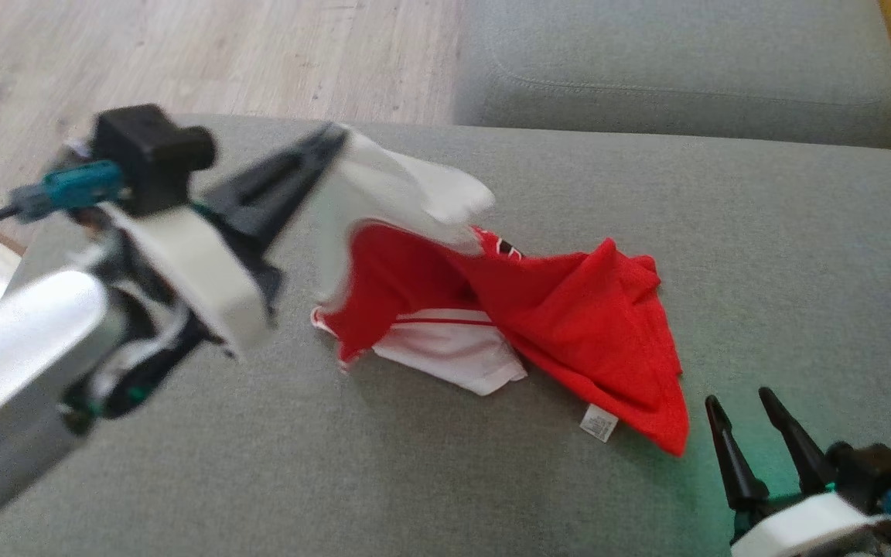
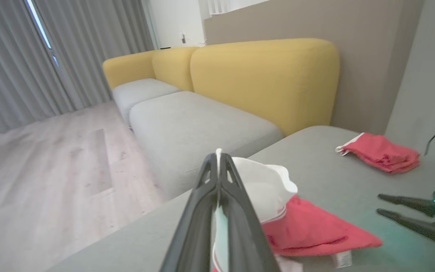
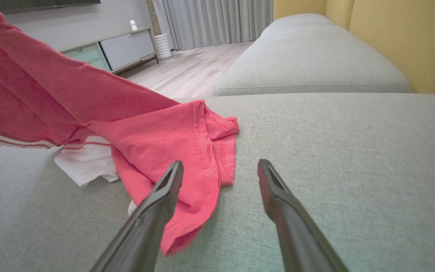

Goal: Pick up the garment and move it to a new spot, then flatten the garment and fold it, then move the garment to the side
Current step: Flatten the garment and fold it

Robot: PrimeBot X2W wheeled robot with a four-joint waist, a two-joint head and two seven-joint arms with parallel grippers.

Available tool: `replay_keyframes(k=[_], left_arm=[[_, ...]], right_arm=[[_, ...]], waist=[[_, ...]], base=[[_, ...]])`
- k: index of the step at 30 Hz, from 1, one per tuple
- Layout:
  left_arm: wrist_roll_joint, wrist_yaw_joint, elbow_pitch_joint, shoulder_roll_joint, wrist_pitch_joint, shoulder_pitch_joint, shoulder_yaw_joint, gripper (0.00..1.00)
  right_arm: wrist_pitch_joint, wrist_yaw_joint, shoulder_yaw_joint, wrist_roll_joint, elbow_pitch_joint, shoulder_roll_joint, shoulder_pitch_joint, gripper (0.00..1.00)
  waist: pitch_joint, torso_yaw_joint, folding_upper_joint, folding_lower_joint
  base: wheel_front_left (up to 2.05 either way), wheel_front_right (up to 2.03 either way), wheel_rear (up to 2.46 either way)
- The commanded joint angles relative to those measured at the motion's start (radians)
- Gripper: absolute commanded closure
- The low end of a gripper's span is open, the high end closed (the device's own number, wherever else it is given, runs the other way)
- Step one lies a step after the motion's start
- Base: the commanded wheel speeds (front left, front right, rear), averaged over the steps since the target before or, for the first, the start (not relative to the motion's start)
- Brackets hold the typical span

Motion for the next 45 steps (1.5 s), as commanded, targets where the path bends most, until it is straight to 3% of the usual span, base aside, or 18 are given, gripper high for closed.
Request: replay_keyframes(k=[1,4,7,15,16,17,18,19,22,25,31,37,40,44,45], left_arm=[[0.040,0.018,-0.003,0.055,-0.014,-0.065,0.070,1.00],[0.079,0.055,0.026,0.086,-0.031,-0.060,0.075,1.00],[0.068,0.058,0.053,0.087,-0.051,-0.042,0.080,1.00],[0.074,0.030,0.135,0.008,-0.082,-0.058,0.067,1.00],[0.073,0.026,0.146,-0.003,-0.086,-0.060,0.066,1.00],[0.074,0.022,0.158,-0.012,-0.091,-0.062,0.065,1.00],[0.076,0.019,0.169,-0.020,-0.096,-0.064,0.063,1.00],[0.077,0.016,0.181,-0.026,-0.100,-0.065,0.062,1.00],[0.079,0.012,0.211,-0.037,-0.112,-0.066,0.062,1.00],[0.084,0.013,0.244,-0.047,-0.150,-0.063,0.072,1.00],[0.078,0.012,0.280,-0.058,-0.190,-0.046,0.080,1.00],[0.046,0.009,0.285,-0.044,-0.186,0.001,0.072,1.00],[0.026,0.012,0.268,-0.031,-0.170,0.030,0.062,1.00],[0.024,0.027,0.253,-0.012,-0.156,0.051,0.054,1.00],[0.029,0.035,0.253,-0.007,-0.153,0.052,0.051,1.00]], right_arm=[[-0.011,0.007,0.022,0.002,-0.018,-0.035,-0.059,0.00],[-0.011,0.007,0.065,0.024,0.023,-0.048,-0.130,0.00],[0.004,0.007,0.148,0.072,0.102,-0.067,-0.229,0.00],[0.161,0.007,0.368,0.308,0.335,-0.105,-0.452,0.00],[0.180,0.007,0.399,0.338,0.346,-0.109,-0.462,0.05],[0.193,0.007,0.431,0.367,0.351,-0.115,-0.471,0.24],[0.203,0.007,0.461,0.394,0.354,-0.122,-0.478,0.71],[0.210,0.007,0.488,0.421,0.355,-0.129,-0.484,1.00],[0.203,0.007,0.555,0.478,0.352,-0.155,-0.510,1.00],[0.115,0.007,0.598,0.506,0.355,-0.205,-0.565,1.00],[0.046,0.007,0.612,0.549,0.314,-0.312,-0.590,1.00],[0.086,0.007,0.661,0.618,0.157,-0.490,-0.434,1.00],[0.121,0.007,0.670,0.649,0.090,-0.525,-0.322,1.00],[0.168,0.007,0.667,0.696,0.016,-0.523,-0.204,1.00],[0.181,0.007,0.666,0.699,0.001,-0.517,-0.186,0.74]], waist=[[0.009,0.009,0.0000,0.0001],[0.027,0.024,0.0000,0.0001],[0.051,0.042,0.0000,0.0001],[0.101,0.107,0.0000,0.0001],[0.104,0.110,0.0000,0.0001],[0.106,0.112,0.0000,0.0001],[0.107,0.113,0.0000,0.0001],[0.107,0.112,0.0000,0.0001],[0.109,0.102,0.0000,0.0001],[0.101,0.071,0.0000,0.0001],[0.077,0.028,0.0000,0.0001],[0.051,-0.023,0.0000,0.0001],[0.053,-0.043,0.0000,0.0001],[0.065,-0.048,0.0000,0.0001],[0.067,-0.045,0.0000,0.0001]], base=[[0.00,0.00,0.00],[0.00,0.00,0.00],[0.00,0.00,0.00],[0.00,0.00,0.00],[0.00,0.00,0.00],[0.00,0.00,0.00],[0.00,0.00,0.00],[0.00,0.00,0.00],[0.00,0.00,0.00],[0.00,0.00,0.00],[0.00,0.00,0.00],[0.00,0.00,0.00],[0.00,0.00,0.00],[0.00,0.00,0.00],[0.00,0.00,0.00]])
